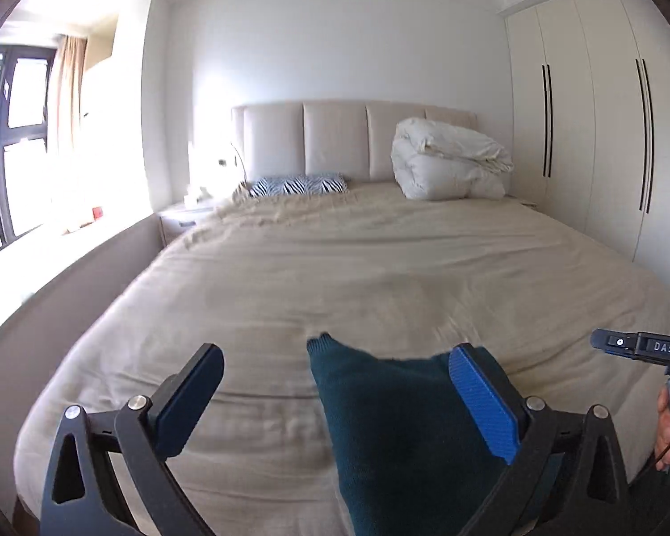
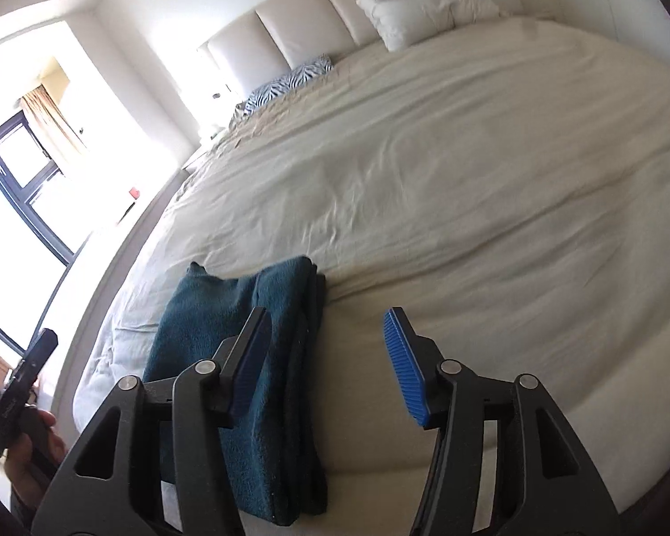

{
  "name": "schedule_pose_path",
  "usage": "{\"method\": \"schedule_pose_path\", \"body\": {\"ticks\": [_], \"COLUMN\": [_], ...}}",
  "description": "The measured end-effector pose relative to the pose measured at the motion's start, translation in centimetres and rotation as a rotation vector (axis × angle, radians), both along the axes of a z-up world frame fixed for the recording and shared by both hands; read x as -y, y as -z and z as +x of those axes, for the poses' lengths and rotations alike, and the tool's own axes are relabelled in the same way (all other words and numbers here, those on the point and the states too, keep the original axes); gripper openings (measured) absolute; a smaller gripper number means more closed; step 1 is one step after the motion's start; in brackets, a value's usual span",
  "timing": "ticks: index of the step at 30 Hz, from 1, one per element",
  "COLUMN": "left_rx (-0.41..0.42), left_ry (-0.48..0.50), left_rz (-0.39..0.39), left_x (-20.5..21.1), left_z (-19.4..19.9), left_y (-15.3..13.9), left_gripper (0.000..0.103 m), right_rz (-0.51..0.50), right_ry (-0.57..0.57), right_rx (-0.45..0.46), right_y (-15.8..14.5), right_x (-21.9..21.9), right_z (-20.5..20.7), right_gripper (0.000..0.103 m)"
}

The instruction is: Fold small clothes

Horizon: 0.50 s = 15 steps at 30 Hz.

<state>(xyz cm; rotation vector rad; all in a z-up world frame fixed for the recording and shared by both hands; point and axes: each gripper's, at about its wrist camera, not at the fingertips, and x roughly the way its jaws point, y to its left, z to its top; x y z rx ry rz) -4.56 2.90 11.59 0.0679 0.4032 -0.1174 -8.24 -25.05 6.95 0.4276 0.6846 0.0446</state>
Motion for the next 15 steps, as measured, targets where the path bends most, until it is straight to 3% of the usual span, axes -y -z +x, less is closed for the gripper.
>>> {"method": "schedule_pose_path", "body": {"ticks": [2,6,7,9,12,15], "left_rx": [0.058,0.209,0.228,0.187,0.066,0.039], "left_ry": [-0.037,-0.166,-0.183,-0.184,-0.175,-0.212], "left_rz": [0.027,0.104,0.109,0.089,0.069,0.095], "left_x": [0.1,1.1,1.1,0.8,0.4,0.4], "left_z": [-0.8,-3.1,-3.5,-3.3,-1.7,-0.9], "left_y": [-1.9,-5.3,-5.9,-6.9,-7.2,-6.0], "left_gripper": [0.103,0.103,0.103,0.103,0.103,0.103], "right_rz": [-0.074,-0.195,-0.221,-0.284,-0.349,-0.352], "right_ry": [0.028,0.128,0.155,0.193,0.182,0.161], "right_rx": [0.077,0.294,0.355,0.428,0.448,0.464], "right_y": [-2.7,-8.2,-9.5,-11.6,-13.9,-14.6], "right_x": [-0.9,-2.3,-2.6,-3.4,-4.3,-4.9], "right_z": [-0.9,-3.9,-4.7,-6.0,-6.8,-7.4], "right_gripper": [0.066,0.099,0.103,0.103,0.103,0.103]}}
